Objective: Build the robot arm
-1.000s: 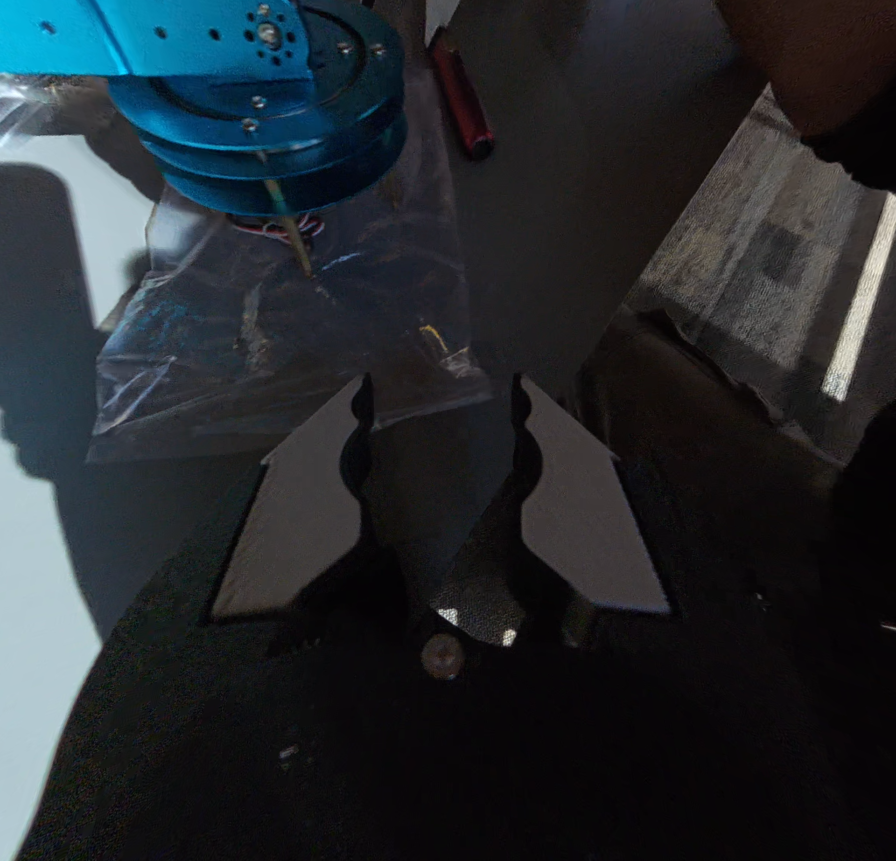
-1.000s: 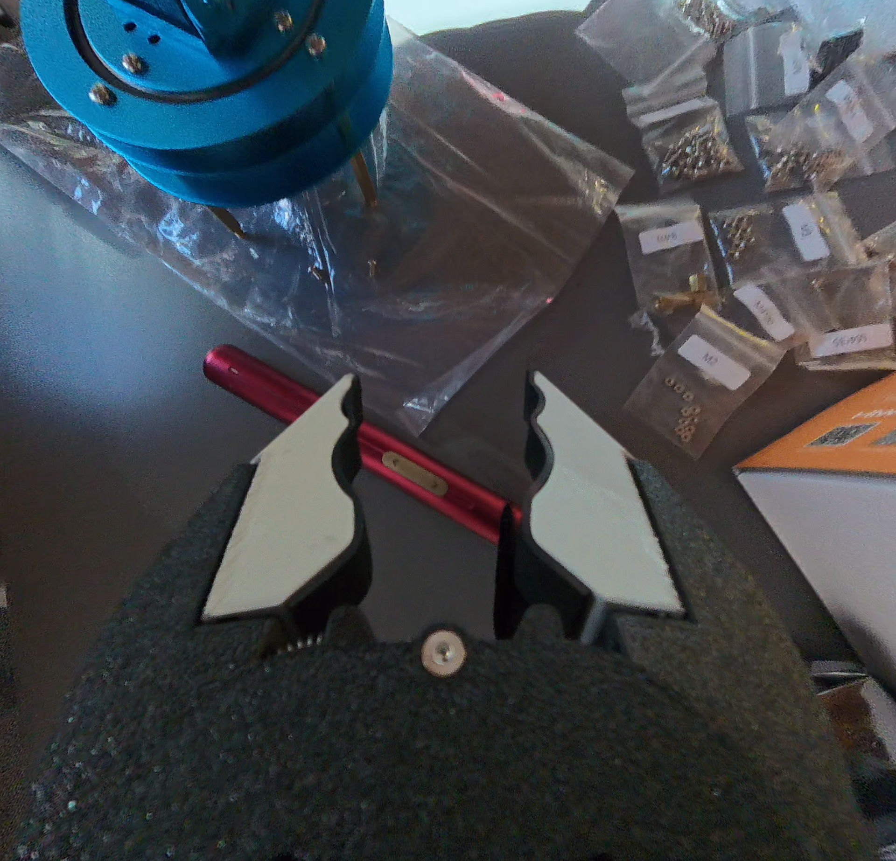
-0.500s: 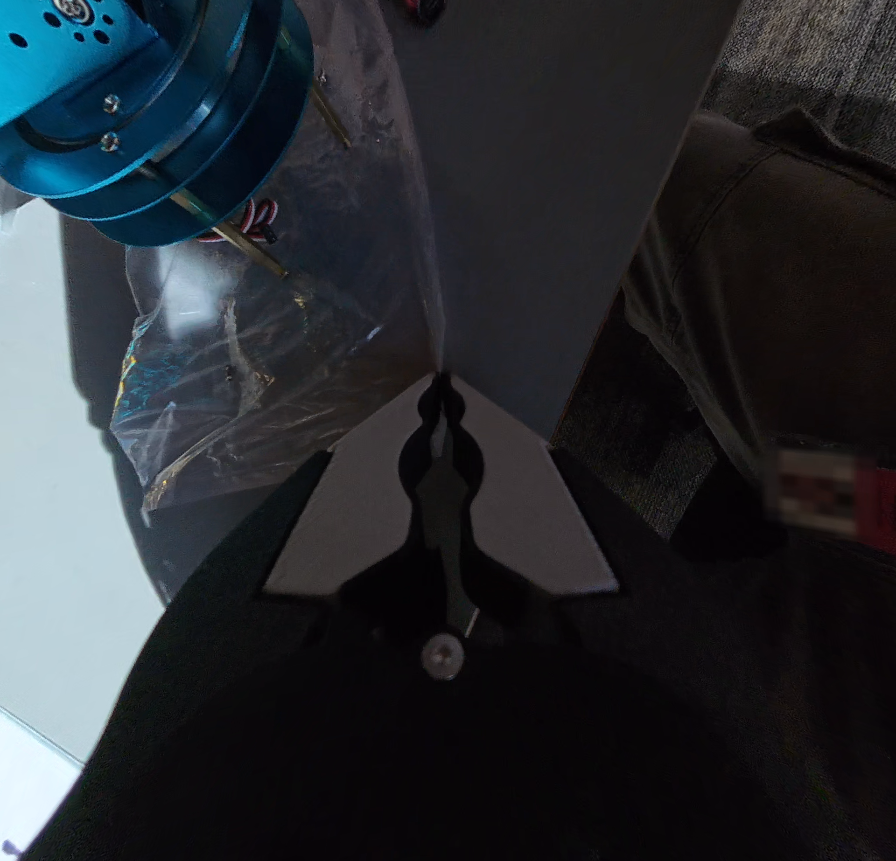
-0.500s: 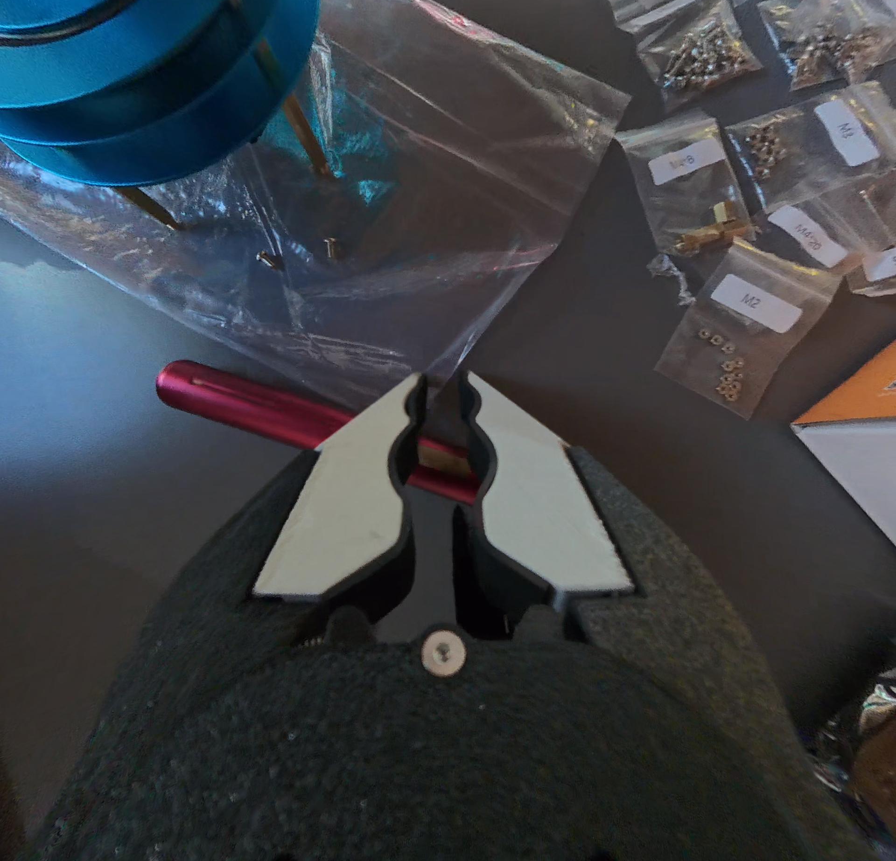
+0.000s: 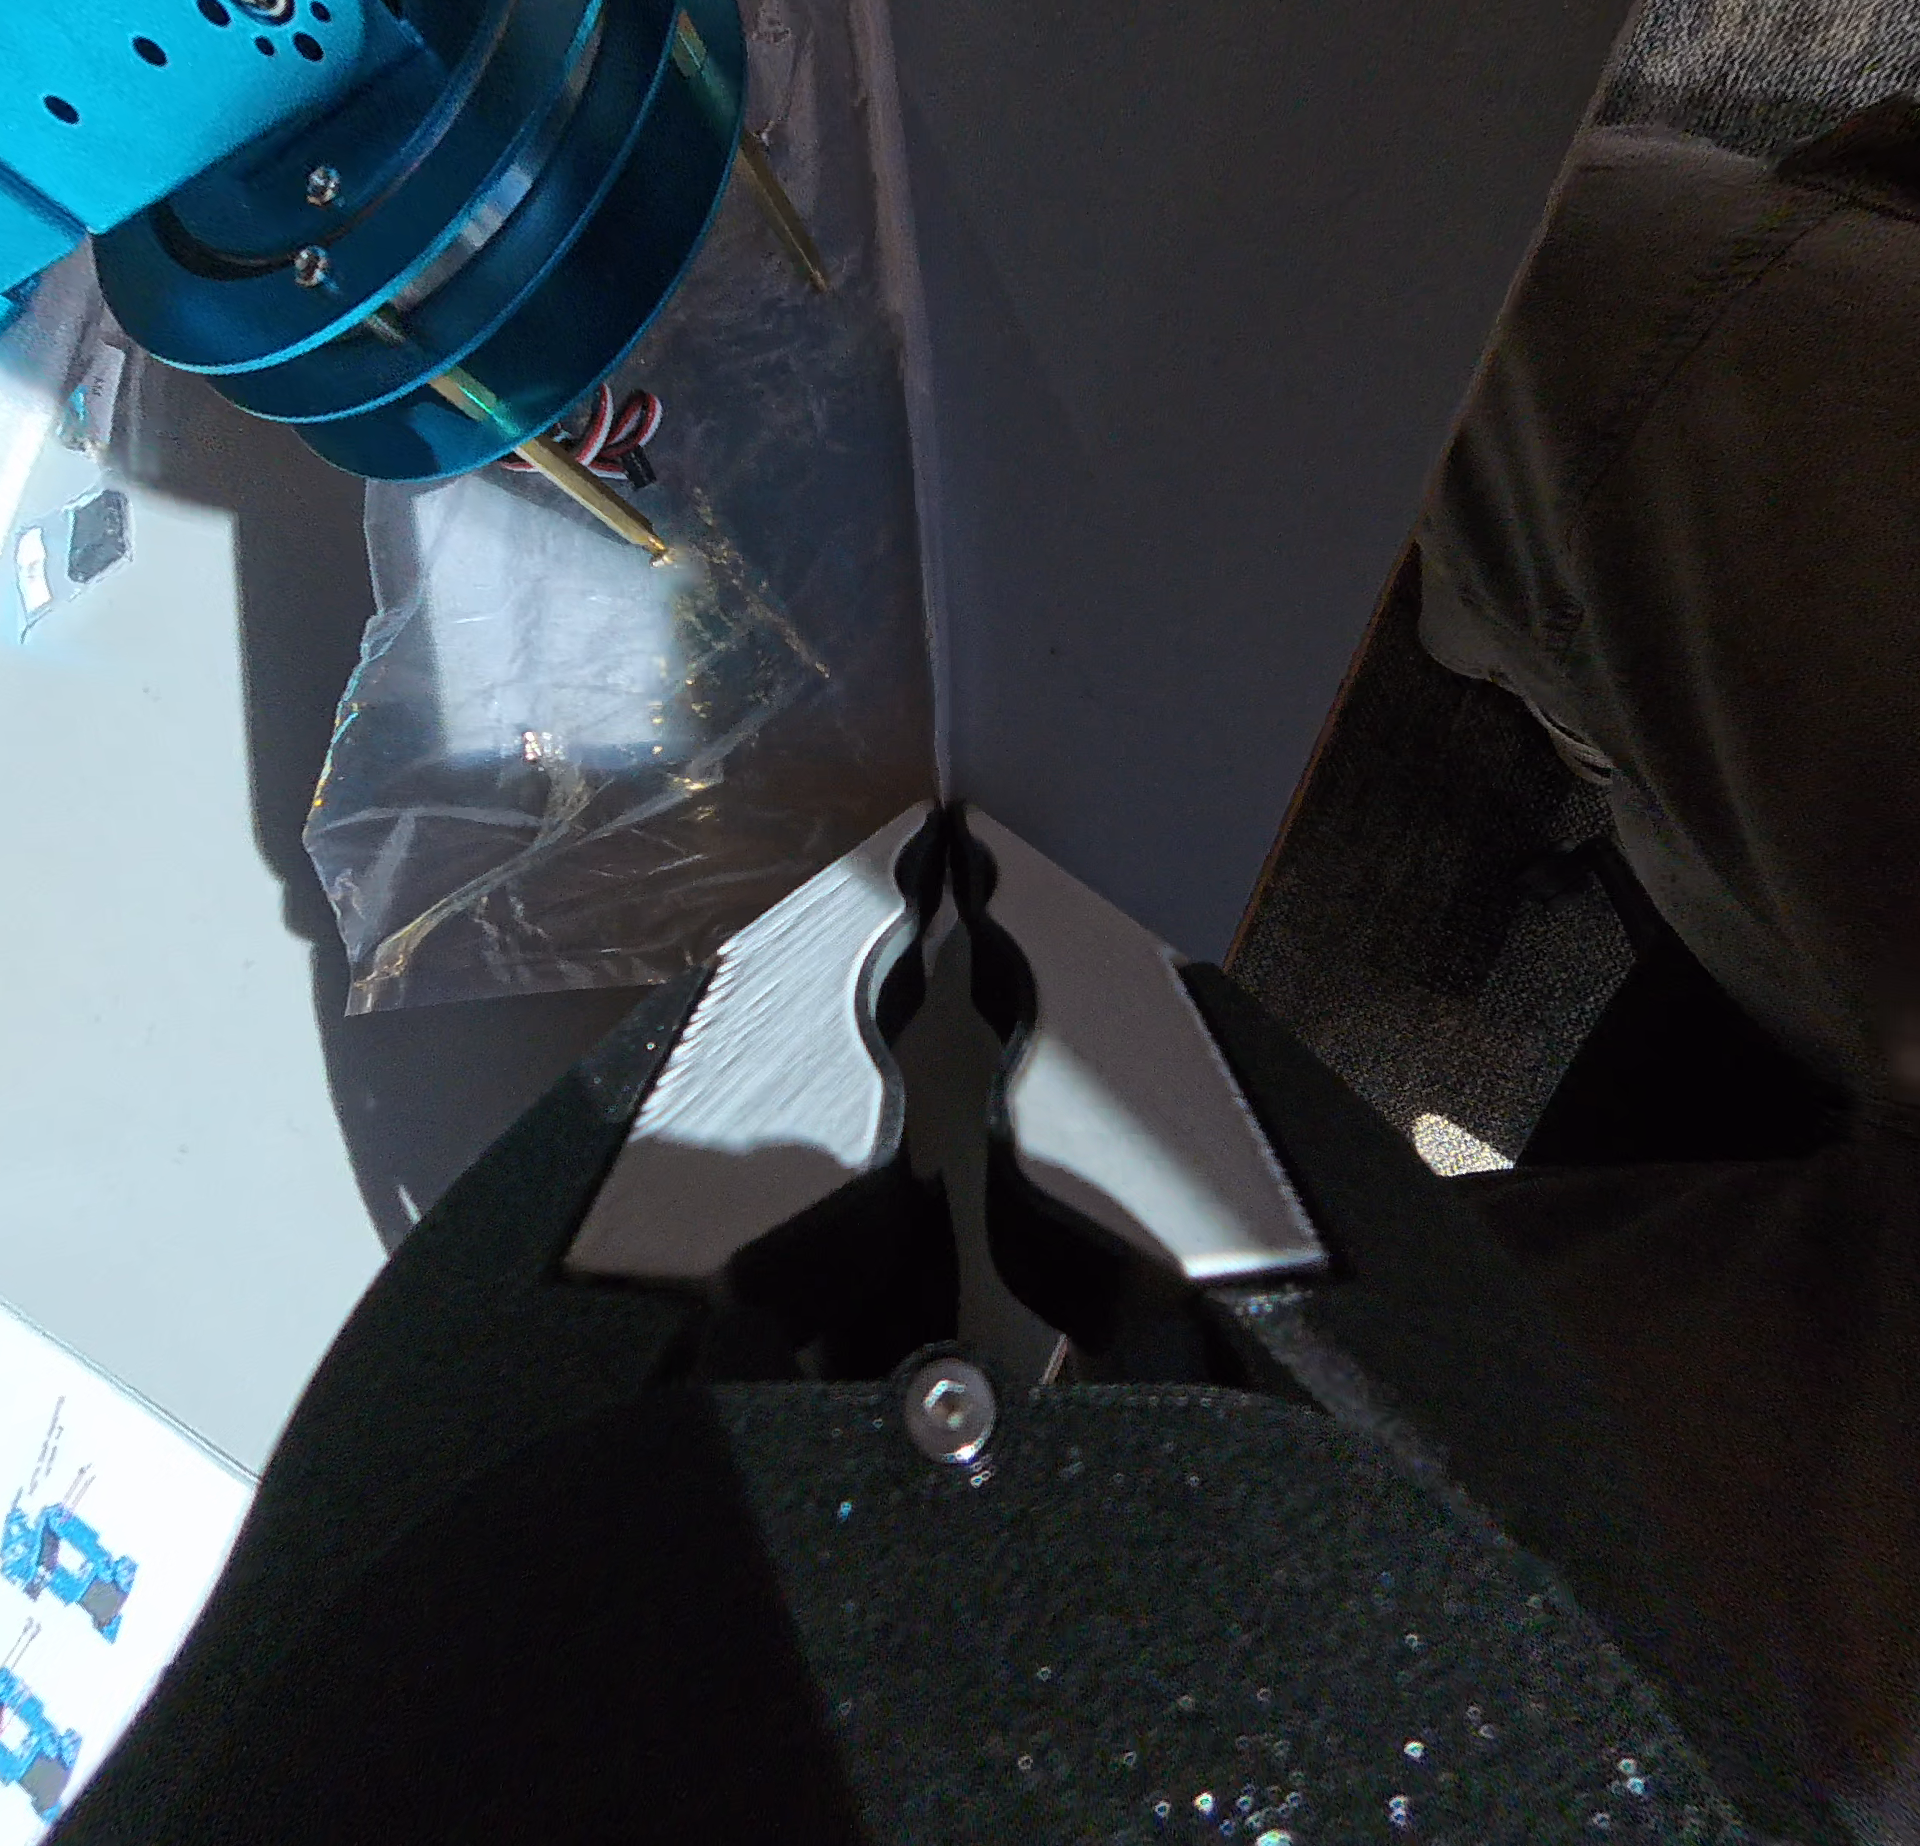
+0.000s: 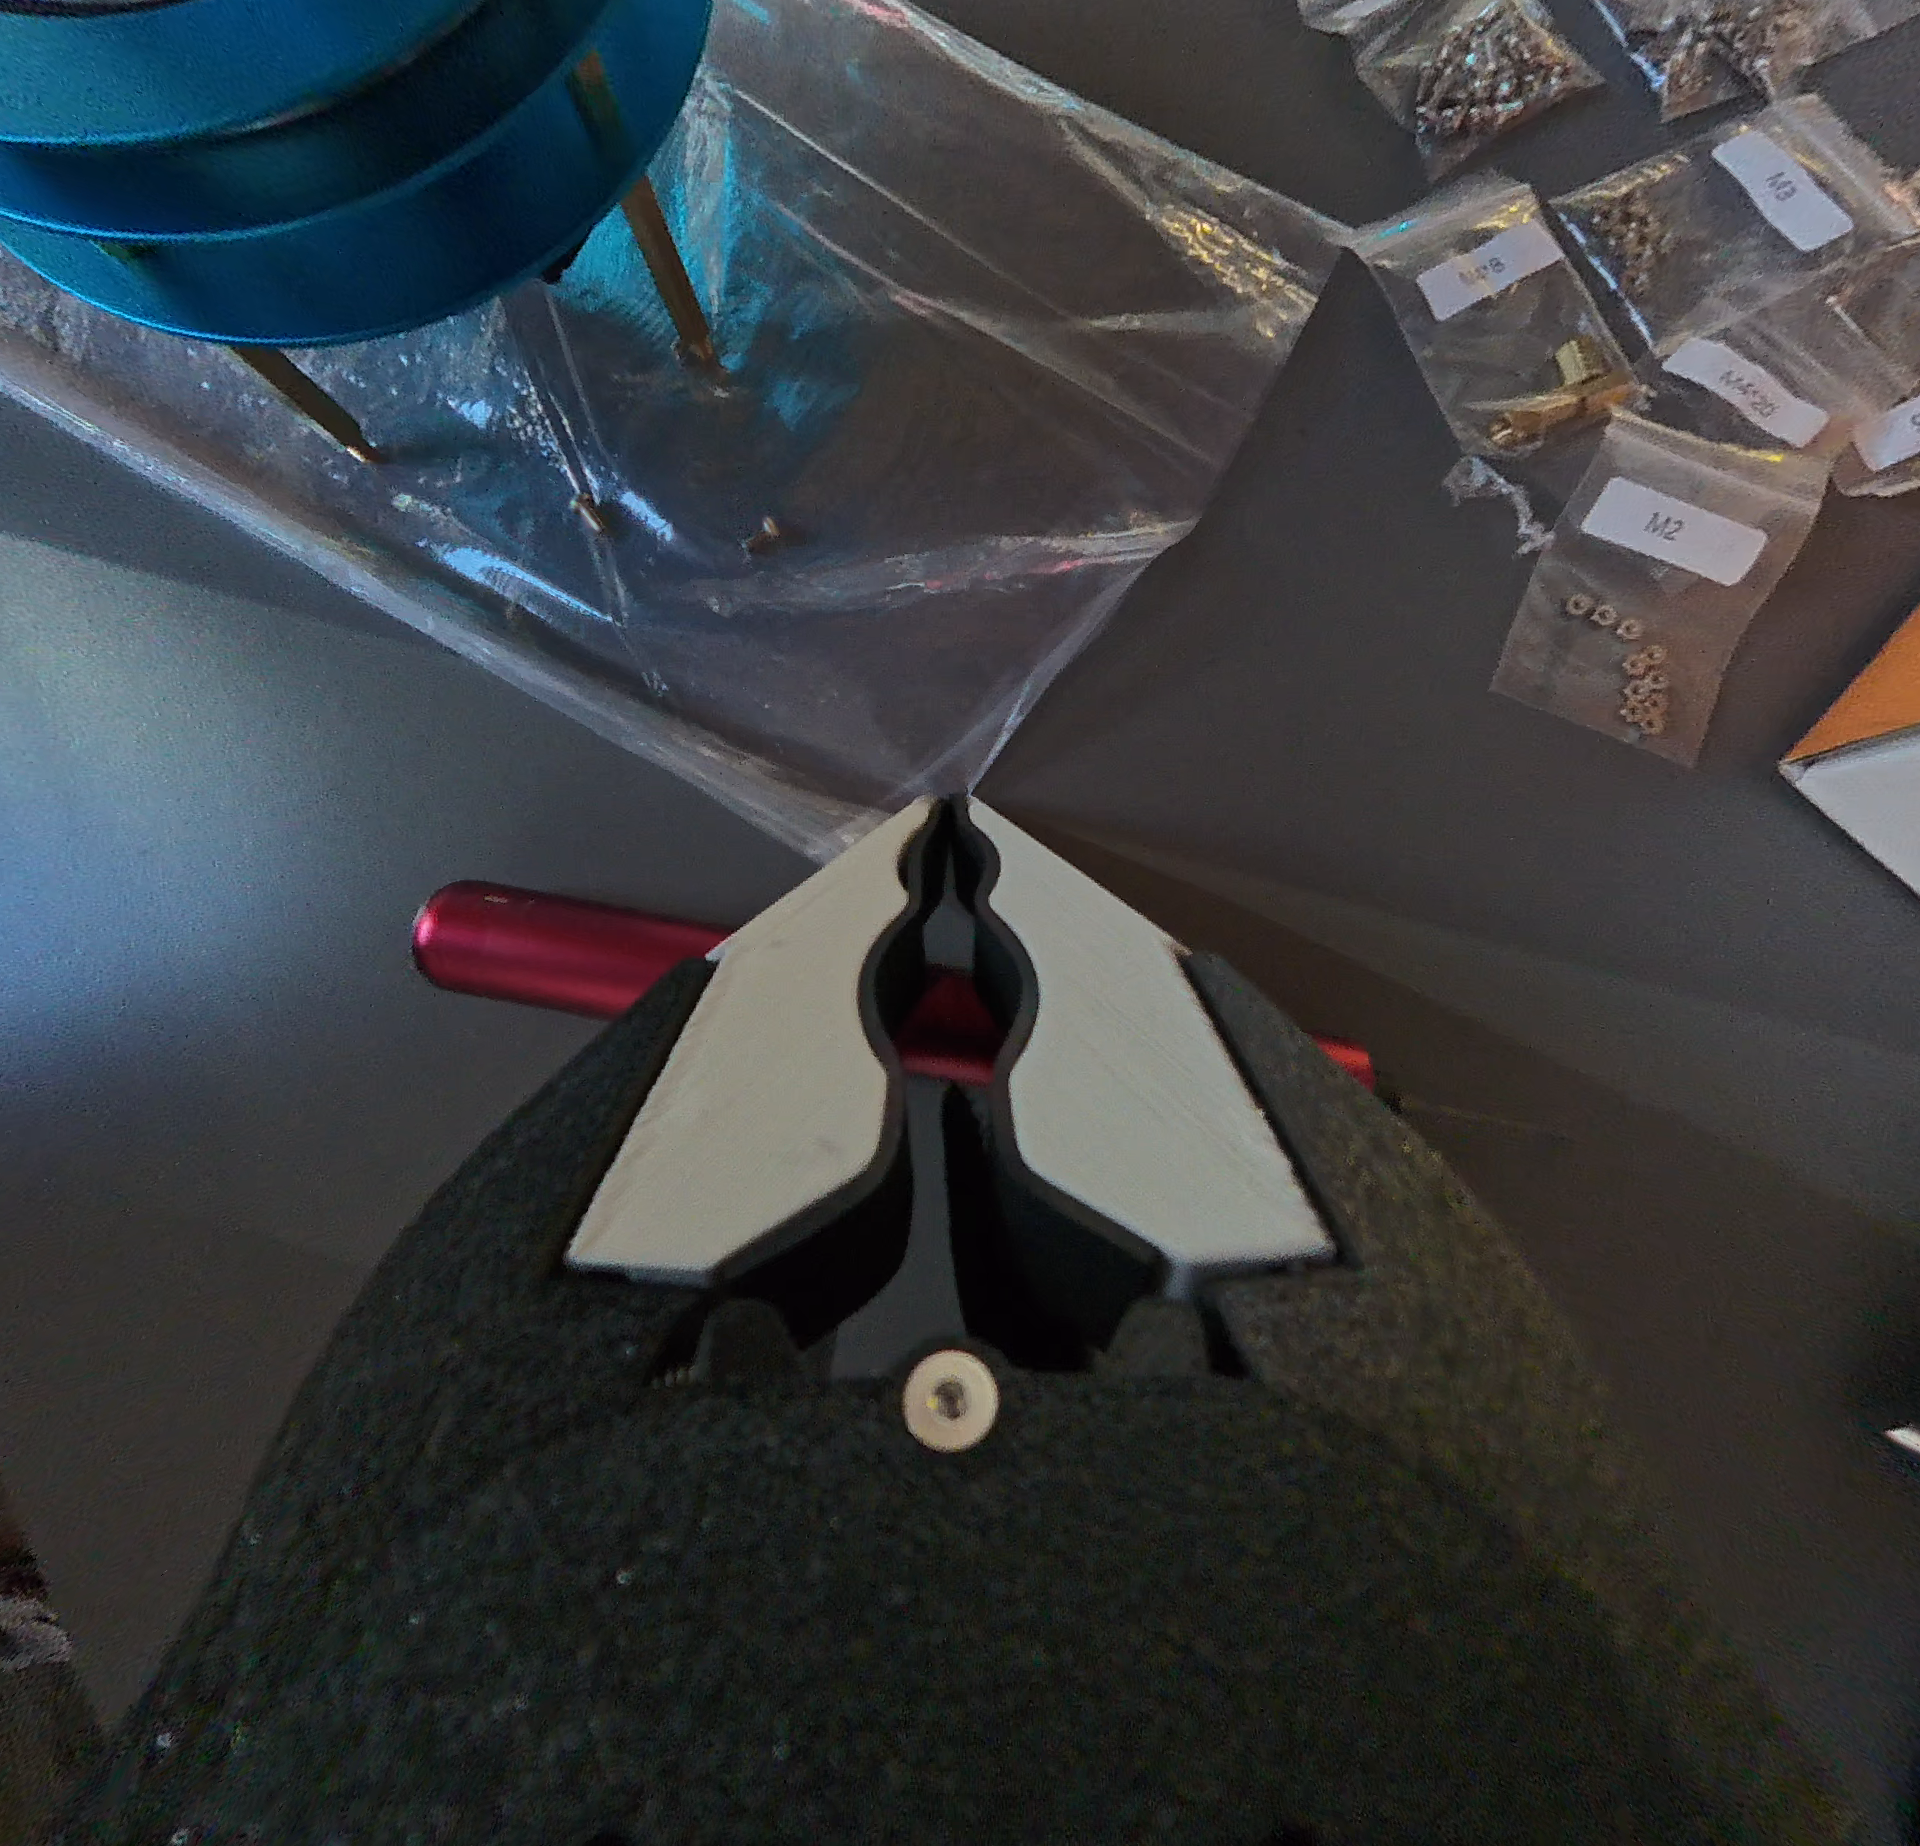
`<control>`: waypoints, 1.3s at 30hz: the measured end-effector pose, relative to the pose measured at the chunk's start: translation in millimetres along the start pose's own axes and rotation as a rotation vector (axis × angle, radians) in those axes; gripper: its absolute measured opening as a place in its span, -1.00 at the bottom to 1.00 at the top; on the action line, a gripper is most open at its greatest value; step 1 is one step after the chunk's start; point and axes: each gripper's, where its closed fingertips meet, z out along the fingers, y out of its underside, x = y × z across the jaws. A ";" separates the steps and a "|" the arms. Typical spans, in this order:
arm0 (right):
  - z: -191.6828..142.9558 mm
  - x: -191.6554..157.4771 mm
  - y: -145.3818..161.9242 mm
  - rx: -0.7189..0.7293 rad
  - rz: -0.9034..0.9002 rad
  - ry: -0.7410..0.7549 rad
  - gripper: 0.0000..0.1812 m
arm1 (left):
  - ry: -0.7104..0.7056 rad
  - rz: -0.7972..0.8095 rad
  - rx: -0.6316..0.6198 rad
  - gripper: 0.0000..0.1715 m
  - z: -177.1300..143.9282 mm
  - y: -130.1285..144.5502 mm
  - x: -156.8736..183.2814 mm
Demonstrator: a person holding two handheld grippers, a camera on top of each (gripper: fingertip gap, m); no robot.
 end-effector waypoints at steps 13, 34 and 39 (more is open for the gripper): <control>-0.3 -33.5 0.4 0.007 0.036 0.049 -1.00 | 0.016 0.038 -0.026 -1.00 -14.6 33.1 -35.1; -88.5 -91.6 -21.9 0.557 0.263 0.264 -0.45 | -0.065 -0.548 0.315 -0.53 -88.3 59.1 -68.7; -101.3 -147.6 -17.8 0.763 0.367 0.245 -0.40 | -0.296 -0.698 0.396 -0.53 -107.0 74.9 -73.6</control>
